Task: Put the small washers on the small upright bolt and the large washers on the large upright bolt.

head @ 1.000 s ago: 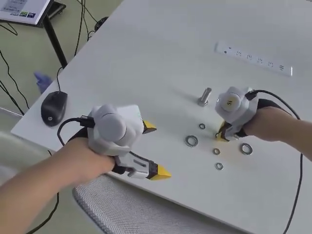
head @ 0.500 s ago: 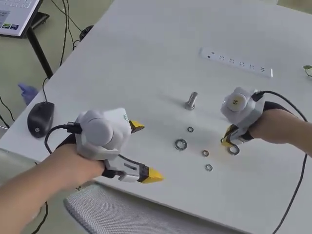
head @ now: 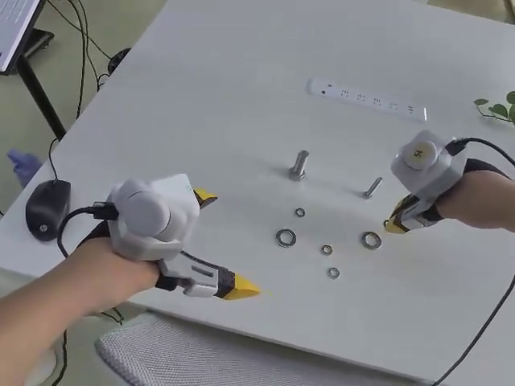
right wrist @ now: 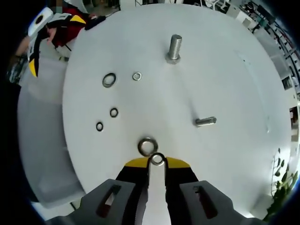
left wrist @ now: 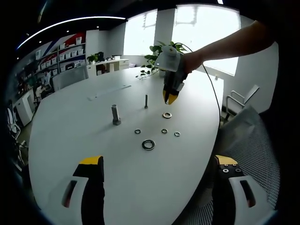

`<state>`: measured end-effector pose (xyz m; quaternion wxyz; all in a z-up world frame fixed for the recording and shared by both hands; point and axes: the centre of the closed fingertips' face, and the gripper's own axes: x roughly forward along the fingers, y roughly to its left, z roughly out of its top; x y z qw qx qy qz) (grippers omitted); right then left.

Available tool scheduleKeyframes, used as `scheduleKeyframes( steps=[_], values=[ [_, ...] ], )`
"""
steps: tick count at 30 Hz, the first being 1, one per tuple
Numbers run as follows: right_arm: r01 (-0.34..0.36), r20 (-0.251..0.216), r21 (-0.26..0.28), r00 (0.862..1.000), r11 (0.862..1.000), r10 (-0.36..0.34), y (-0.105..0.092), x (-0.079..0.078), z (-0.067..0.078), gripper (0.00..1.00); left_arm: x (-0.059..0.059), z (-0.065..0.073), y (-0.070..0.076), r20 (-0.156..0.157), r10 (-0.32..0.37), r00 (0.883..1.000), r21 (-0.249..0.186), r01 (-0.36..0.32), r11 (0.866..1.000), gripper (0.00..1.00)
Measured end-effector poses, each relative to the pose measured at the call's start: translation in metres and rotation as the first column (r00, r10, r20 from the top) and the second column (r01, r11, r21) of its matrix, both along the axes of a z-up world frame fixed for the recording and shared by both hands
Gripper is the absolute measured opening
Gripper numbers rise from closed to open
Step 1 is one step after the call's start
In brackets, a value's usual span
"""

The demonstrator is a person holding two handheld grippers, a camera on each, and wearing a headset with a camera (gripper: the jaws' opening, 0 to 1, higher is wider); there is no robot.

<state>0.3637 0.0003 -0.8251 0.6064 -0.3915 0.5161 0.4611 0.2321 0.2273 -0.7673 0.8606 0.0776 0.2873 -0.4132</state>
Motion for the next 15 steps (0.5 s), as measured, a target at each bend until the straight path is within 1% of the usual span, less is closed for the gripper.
scheduleKeyframes(
  steps=[2,3,5,7,9,12,15],
  values=[
    [-0.001,0.003,0.002,1.0,1.0,0.001,-0.003,0.004,0.004,0.12,0.0,0.0,0.0,0.003,-0.001,1.0,0.001,0.001,1.0,0.98],
    [0.021,0.004,0.012,1.0,1.0,-0.022,-0.004,0.011,0.008,0.12,-0.001,-0.001,0.0,0.002,-0.001,1.0,0.007,0.001,1.0,0.98],
    [0.04,0.004,0.026,0.999,0.999,-0.04,-0.005,0.018,0.012,0.12,-0.002,-0.002,0.0,-0.007,0.004,1.0,0.005,-0.004,1.0,0.99],
    [0.045,0.018,0.031,0.999,0.999,-0.046,-0.006,0.028,0.019,0.12,-0.003,-0.003,-0.001,-0.013,0.008,1.0,0.002,-0.008,1.0,0.99],
    [0.043,0.024,0.032,0.999,0.999,-0.044,-0.006,0.033,0.022,0.12,-0.004,-0.006,-0.001,-0.024,0.008,1.0,0.009,-0.008,1.0,0.99],
    [0.033,0.042,0.035,0.999,0.999,-0.035,-0.005,0.043,0.028,0.12,-0.005,-0.007,-0.002,-0.03,0.009,1.0,0.01,-0.008,1.0,0.99],
    [0.007,0.061,0.027,0.998,1.0,-0.008,-0.003,0.053,0.032,0.12,-0.002,-0.006,-0.002,-0.021,0.015,1.0,0.012,-0.015,1.0,0.99]
  ],
)
